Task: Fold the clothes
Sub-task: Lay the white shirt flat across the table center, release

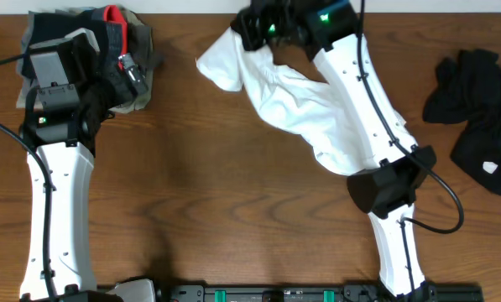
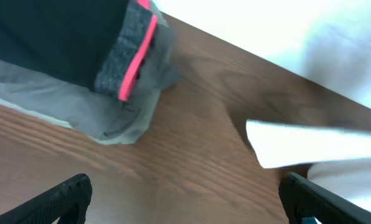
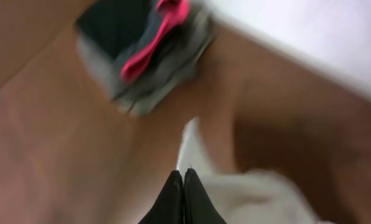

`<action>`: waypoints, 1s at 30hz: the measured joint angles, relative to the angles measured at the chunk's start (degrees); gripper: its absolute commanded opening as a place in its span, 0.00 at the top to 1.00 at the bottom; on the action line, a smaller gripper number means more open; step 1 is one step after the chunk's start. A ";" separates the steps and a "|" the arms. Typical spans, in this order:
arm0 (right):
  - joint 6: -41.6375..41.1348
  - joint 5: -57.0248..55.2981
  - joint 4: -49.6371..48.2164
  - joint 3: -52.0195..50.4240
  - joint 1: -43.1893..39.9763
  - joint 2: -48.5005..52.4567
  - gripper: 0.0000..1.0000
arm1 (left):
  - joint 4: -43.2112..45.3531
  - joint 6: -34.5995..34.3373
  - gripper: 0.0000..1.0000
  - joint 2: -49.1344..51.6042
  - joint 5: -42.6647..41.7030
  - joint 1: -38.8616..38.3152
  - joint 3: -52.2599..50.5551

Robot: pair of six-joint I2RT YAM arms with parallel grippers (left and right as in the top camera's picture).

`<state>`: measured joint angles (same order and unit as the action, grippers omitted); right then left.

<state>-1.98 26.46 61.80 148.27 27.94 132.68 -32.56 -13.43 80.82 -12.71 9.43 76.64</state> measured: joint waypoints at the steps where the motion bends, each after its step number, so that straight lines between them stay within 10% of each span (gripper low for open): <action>1: 0.57 0.81 2.38 0.00 0.61 0.00 0.99 | 0.00 0.07 0.03 0.00 0.68 0.02 0.00; 10: 11.02 6.25 20.59 0.02 7.39 0.00 0.99 | 0.00 0.20 0.03 0.00 2.67 3.30 0.00; 12: 13.42 6.73 22.23 0.02 8.52 0.00 0.73 | -0.02 0.20 0.03 0.00 2.71 4.42 0.00; 14: 15.39 7.17 22.25 0.02 8.92 0.00 0.20 | -0.02 0.20 0.03 0.00 2.82 5.35 0.00; 16: 16.79 7.23 21.03 0.02 8.72 0.00 0.01 | -0.02 0.20 0.00 0.00 2.89 5.88 0.00; 30: 12.68 -3.69 12.17 0.22 -9.05 -6.95 0.01 | 4.79 12.11 0.01 1.64 -0.98 -6.49 0.00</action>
<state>10.70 22.76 73.97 148.49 18.90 125.73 -27.77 -1.32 82.46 -13.69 2.94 76.64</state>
